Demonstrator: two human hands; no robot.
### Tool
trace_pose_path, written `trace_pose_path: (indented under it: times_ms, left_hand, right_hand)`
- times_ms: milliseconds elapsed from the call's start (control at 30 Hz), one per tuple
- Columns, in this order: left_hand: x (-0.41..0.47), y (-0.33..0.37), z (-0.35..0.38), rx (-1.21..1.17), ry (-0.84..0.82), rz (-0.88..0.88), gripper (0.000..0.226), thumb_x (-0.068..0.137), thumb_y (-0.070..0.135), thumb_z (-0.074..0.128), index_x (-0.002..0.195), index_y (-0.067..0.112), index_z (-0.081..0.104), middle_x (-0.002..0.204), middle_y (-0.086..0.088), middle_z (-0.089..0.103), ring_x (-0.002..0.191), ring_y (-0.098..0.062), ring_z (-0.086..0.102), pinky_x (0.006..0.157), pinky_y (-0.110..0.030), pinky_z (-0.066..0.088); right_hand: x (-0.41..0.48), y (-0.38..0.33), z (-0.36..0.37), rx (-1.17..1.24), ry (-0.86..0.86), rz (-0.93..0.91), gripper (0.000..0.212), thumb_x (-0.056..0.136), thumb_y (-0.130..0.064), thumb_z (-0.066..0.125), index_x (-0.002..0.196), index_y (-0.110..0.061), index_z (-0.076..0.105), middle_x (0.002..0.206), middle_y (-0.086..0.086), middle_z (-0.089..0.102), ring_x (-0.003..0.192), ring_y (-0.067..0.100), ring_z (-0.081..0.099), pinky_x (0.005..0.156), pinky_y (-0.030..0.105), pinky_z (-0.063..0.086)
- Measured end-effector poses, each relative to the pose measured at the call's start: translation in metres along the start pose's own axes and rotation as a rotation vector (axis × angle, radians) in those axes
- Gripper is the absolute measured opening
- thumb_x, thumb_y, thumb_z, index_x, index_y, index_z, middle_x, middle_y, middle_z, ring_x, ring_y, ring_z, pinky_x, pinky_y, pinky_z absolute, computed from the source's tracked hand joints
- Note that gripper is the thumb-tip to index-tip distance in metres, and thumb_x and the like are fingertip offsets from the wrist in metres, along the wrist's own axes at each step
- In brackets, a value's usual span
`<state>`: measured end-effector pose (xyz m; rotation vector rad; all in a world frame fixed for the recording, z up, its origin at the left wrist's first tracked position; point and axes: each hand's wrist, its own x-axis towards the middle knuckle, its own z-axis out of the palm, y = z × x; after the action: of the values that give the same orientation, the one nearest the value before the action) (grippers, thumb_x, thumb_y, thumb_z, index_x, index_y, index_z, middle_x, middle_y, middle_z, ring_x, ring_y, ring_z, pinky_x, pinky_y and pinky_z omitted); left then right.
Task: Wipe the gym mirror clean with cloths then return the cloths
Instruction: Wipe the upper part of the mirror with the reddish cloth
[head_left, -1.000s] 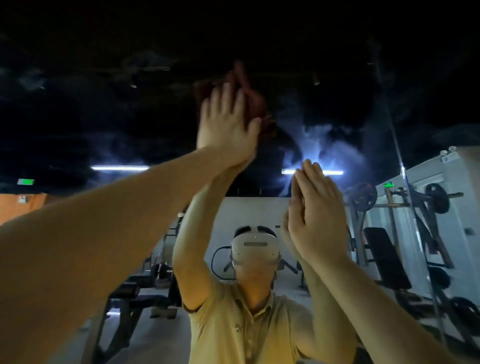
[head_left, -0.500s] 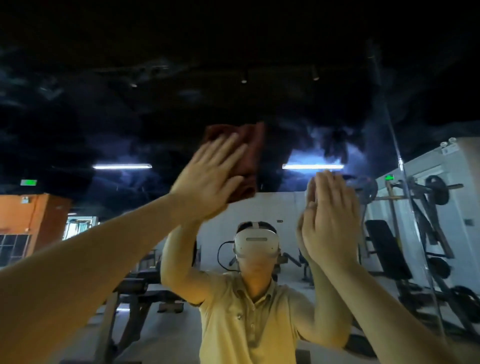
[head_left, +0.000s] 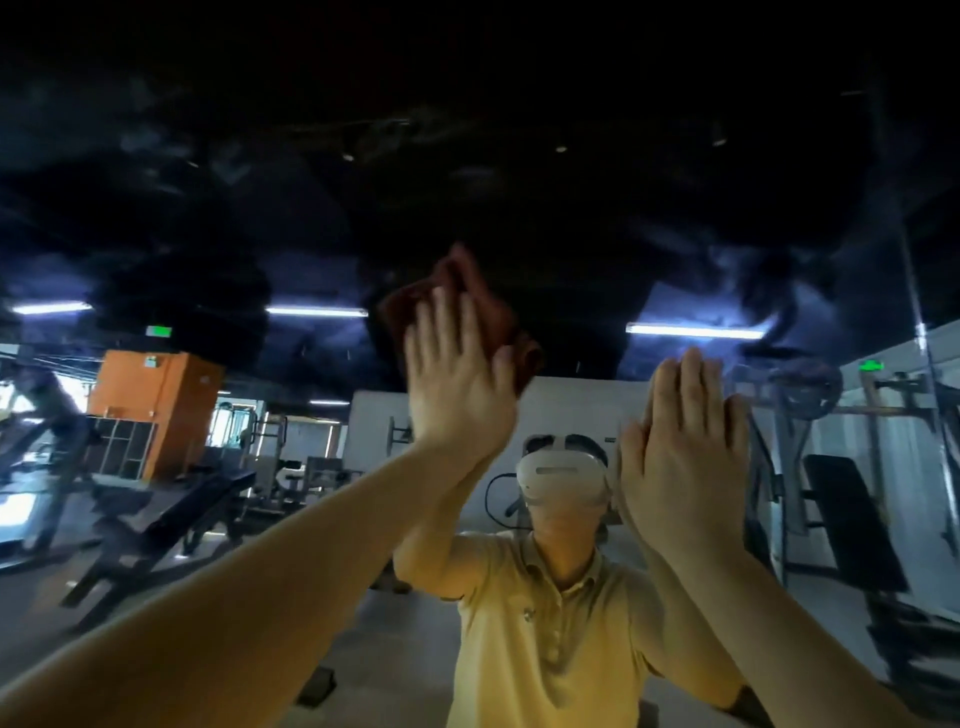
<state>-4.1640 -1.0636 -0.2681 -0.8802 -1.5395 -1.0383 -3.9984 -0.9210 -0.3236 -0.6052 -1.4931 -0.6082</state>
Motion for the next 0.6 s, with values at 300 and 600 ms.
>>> trace_pose_path:
  times_ms: [300, 600]
  left_hand:
    - [0.003, -0.012, 0.006, 0.170, -0.150, 0.661, 0.066, 0.110, 0.051, 0.024, 0.169, 0.027, 0.008, 0.177, -0.001, -0.001, 0.163, -0.021, -0.003, 0.132, -0.047, 0.001]
    - [-0.055, 0.016, 0.018, 0.057, -0.025, 0.056, 0.077, 0.107, 0.057, 0.018, 0.168, 0.012, 0.004, 0.176, -0.013, -0.006, 0.162, -0.034, -0.005, 0.131, -0.054, 0.002]
  right_hand:
    - [-0.012, 0.025, 0.000, 0.044, 0.042, -0.100, 0.059, 0.105, -0.025, 0.027, 0.161, -0.006, 0.030, 0.171, 0.012, 0.022, 0.161, 0.024, 0.014, 0.130, 0.047, 0.014]
    - [-0.035, 0.033, -0.019, 0.129, -0.137, -0.178, 0.060, 0.107, -0.031, 0.021, 0.162, -0.008, 0.026, 0.172, 0.010, 0.017, 0.161, 0.023, 0.010, 0.130, 0.050, 0.016]
